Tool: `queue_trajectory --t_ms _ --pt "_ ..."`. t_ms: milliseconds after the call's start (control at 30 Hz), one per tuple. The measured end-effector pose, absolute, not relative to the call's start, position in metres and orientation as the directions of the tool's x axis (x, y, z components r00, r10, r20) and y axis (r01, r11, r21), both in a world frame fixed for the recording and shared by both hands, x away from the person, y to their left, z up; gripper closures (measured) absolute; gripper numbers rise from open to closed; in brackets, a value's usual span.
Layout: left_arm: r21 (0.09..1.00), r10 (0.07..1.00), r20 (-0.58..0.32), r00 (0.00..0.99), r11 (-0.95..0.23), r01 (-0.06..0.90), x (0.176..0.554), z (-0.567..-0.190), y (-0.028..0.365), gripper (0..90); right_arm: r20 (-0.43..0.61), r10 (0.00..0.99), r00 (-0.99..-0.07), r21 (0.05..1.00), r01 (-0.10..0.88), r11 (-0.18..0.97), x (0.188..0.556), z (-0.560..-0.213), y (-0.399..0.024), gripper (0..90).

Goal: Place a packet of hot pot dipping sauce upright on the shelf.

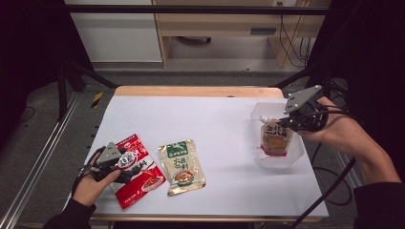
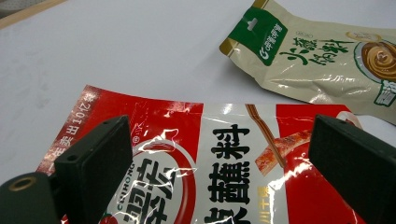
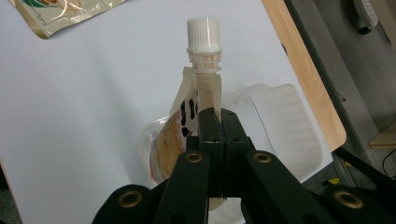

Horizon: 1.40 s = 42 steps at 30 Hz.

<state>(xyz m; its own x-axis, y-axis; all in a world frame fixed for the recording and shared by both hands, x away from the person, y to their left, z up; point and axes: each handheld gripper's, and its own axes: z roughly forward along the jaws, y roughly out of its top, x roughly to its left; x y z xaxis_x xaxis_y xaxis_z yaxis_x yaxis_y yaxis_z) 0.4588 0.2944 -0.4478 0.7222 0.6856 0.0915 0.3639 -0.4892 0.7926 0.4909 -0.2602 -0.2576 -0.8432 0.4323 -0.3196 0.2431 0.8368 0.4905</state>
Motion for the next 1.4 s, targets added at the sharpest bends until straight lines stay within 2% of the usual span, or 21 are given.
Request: queue_trajectory --t_ms 367,867,1400 --pt "0.791 0.685 0.088 0.723 -0.489 0.367 0.459 -0.448 0.294 6.2 -0.290 0.422 -0.859 0.489 0.246 0.837 0.490 -0.268 -0.263 90.0" --pt "0.786 0.683 0.088 0.725 -0.495 0.370 0.459 -0.450 0.293 6.2 -0.240 0.430 -0.870 0.498 0.270 0.824 0.499 -0.302 -0.266 90.0" --pt "0.784 0.680 0.086 0.728 -0.497 0.372 0.459 -0.450 0.293 6.2 -0.227 0.434 -0.872 0.500 0.278 0.820 0.499 -0.311 -0.277 89.7"
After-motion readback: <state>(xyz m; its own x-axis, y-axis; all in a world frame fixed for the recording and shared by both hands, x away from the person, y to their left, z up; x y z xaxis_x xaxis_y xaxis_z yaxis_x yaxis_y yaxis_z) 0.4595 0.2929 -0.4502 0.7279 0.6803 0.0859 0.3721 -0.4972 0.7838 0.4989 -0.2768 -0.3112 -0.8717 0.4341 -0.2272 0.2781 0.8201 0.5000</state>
